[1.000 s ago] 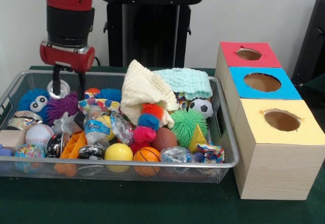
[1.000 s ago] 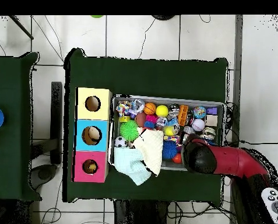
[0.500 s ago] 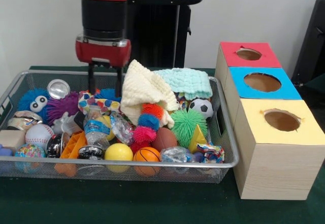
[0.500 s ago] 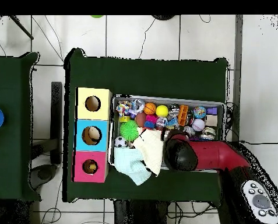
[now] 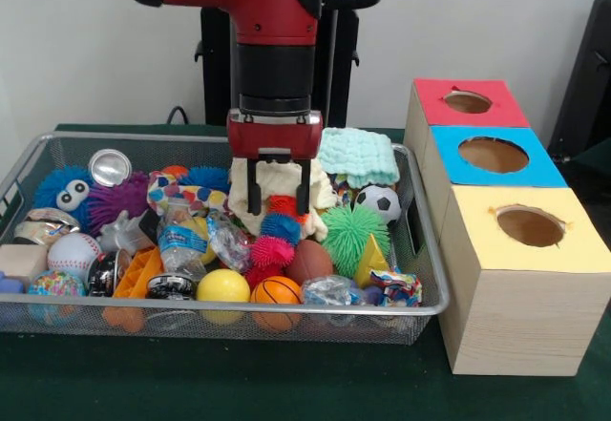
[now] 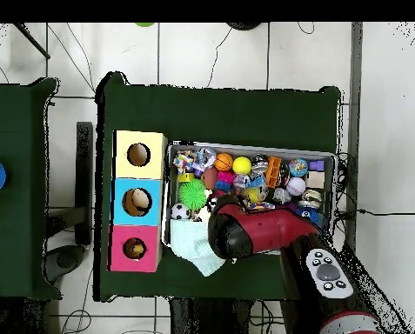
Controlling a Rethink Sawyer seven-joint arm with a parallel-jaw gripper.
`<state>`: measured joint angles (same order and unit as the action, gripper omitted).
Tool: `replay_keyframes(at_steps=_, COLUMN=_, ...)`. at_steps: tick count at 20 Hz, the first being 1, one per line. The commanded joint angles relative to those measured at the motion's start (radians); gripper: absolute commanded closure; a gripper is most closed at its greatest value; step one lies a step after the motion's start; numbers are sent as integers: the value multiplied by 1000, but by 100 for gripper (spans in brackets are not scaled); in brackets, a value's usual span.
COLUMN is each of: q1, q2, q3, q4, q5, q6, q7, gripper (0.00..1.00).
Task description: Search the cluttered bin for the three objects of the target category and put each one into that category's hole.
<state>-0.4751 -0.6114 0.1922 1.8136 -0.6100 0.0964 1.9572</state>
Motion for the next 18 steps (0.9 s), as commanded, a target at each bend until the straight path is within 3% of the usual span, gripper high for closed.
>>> replay_keyframes(at_steps=1, q1=61, q2=94, q3=-158, q4=-69, q5=-35, q6=-92, q7=130, gripper=0)
replay_keyframes(at_steps=5, q1=142, q2=146, q3=-265, q4=-84, q5=10, q6=-176, q7=163, gripper=0)
replay_keyframes(at_steps=9, q1=162, q2=203, q3=-318, q4=-98, q5=31, q6=-193, q7=146, gripper=0)
replay_keyframes(at_steps=18, q1=142, q2=349, q3=-351, q4=-120, q5=81, q6=-315, q7=130, gripper=0)
